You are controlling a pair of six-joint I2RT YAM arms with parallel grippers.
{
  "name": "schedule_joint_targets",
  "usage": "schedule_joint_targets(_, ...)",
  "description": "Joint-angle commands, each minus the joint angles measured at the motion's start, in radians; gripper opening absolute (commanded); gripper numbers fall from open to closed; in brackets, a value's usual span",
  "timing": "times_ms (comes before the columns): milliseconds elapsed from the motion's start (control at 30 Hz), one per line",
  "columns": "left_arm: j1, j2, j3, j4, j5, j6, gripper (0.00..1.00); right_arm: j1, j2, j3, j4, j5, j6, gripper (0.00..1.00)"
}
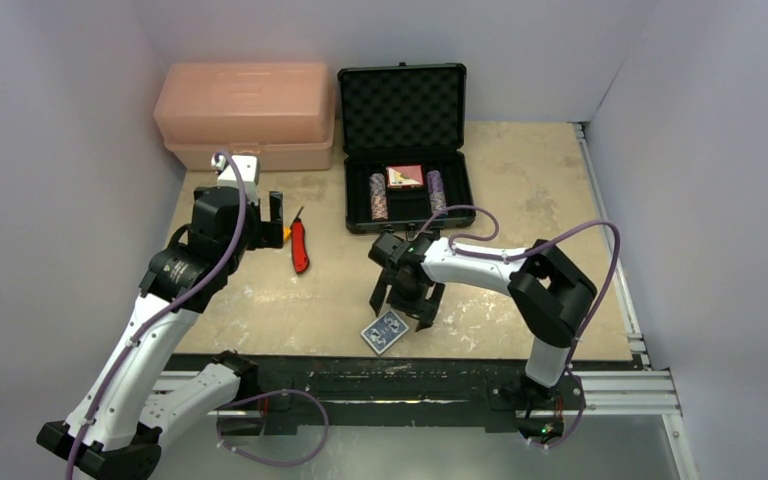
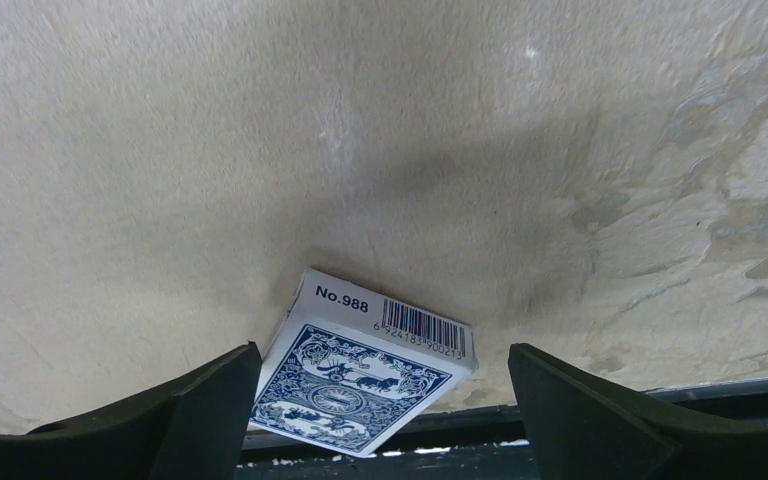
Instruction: Pack up texas hold em set
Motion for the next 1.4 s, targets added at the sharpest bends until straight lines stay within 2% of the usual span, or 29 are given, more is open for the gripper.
schedule_joint_targets(0, 0.007, -0.018, 0.002, 0.033, 0.009, 0.014, 0.91, 0.023, -0.027, -0.014, 0.023, -0.032, 0.038, 0.99)
schedule_joint_targets(333, 0.007, -0.022, 0.002, 0.033, 0.011, 0.014, 0.91, 0.047, 0.019, 0.017, 0.036, -0.057, 0.045, 0.99)
schedule_joint_targets(433, 0.007, -0.023, 0.001, 0.033, 0.009, 0.015, 0.91, 0.047, 0.032, 0.021, 0.038, -0.054, 0.043, 0.96)
schedule_joint_targets(633, 0.007, -0.023, 0.001, 0.033, 0.009, 0.015, 0.91, 0.05, 0.065, 0.045, 0.033, -0.037, 0.022, 0.84)
schedule_joint_targets(700, 0.007, -0.023, 0.001, 0.033, 0.009, 0.015, 0.91, 0.05, 0.073, 0.046, 0.043, -0.036, 0.014, 0.76)
schedule_joint_targets(800, 0.007, -0.022, 0.001, 0.033, 0.009, 0.014, 0.91, 0.05, 0.086, 0.053, 0.05, -0.034, -0.001, 0.66)
schedule_joint_targets(867, 0.007, -0.02, 0.001, 0.033, 0.011, 0.015, 0.91, 0.05, 0.094, 0.062, 0.046, -0.033, -0.011, 0.63)
schedule_joint_targets(967, 0.007, -0.017, 0.0, 0.032, 0.012, 0.015, 0.91, 0.042, 0.097, 0.077, 0.031, -0.026, -0.012, 0.51)
schedule_joint_targets(1367, 0.007, -0.008, -0.001, 0.034, 0.017, 0.015, 0.91, -0.121, 0.098, 0.081, 0.024, 0.085, -0.142, 0.48)
